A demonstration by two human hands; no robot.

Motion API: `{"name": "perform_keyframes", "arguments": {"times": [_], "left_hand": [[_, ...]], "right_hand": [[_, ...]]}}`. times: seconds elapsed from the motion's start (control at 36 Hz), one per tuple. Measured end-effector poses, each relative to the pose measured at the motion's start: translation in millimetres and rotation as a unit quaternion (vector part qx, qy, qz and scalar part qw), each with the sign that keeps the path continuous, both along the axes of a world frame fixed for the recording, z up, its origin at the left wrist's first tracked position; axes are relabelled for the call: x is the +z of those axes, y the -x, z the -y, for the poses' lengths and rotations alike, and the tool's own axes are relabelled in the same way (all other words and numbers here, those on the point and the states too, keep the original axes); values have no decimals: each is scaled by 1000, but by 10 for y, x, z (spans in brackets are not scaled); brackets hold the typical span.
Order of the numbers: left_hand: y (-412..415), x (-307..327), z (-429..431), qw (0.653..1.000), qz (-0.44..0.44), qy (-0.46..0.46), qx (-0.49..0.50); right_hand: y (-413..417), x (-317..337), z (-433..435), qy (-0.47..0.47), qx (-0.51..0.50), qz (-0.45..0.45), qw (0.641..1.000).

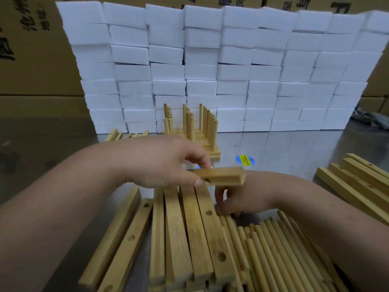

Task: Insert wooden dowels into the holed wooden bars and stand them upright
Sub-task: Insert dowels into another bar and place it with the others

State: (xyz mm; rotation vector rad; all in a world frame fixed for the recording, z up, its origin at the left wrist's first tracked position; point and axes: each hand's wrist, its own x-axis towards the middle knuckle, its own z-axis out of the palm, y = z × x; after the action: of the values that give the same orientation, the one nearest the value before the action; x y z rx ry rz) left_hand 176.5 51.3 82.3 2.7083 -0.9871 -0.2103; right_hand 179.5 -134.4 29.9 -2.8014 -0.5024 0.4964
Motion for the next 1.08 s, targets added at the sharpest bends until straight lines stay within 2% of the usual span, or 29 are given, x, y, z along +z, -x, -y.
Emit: {"name": "perform_keyframes", "arguments": {"times": [0.14,0.25,0.31,0.42,0.53,0.69,0.92,1.08], "left_hand": [[-6,-17,54,985,-18,168,32],[-24,-14,74,940,-36,330,76],[-35,-6,78,905,-61,408,105],[-90,-11,51,849,-117,491,156],[-143,-39,36,838,-138,491,193],[-167,-49,19,824,-183,496,203],[-185,-64,13,824,-184,508,171],[-199,-73,24,836,-167,497,164]], "right_hand": [[-29,-11,-11,-7,-22,41,999],[-78,129,65,-99,-85,111,985],[-104,220,110,-198,-127,174,956],[-121,350,164,-409,-186,263,854],[-85,394,144,-515,-194,288,783],[-25,427,111,-599,-173,280,730],[-17,431,100,-615,-164,276,721],[-26,400,93,-539,-176,304,766]]}}
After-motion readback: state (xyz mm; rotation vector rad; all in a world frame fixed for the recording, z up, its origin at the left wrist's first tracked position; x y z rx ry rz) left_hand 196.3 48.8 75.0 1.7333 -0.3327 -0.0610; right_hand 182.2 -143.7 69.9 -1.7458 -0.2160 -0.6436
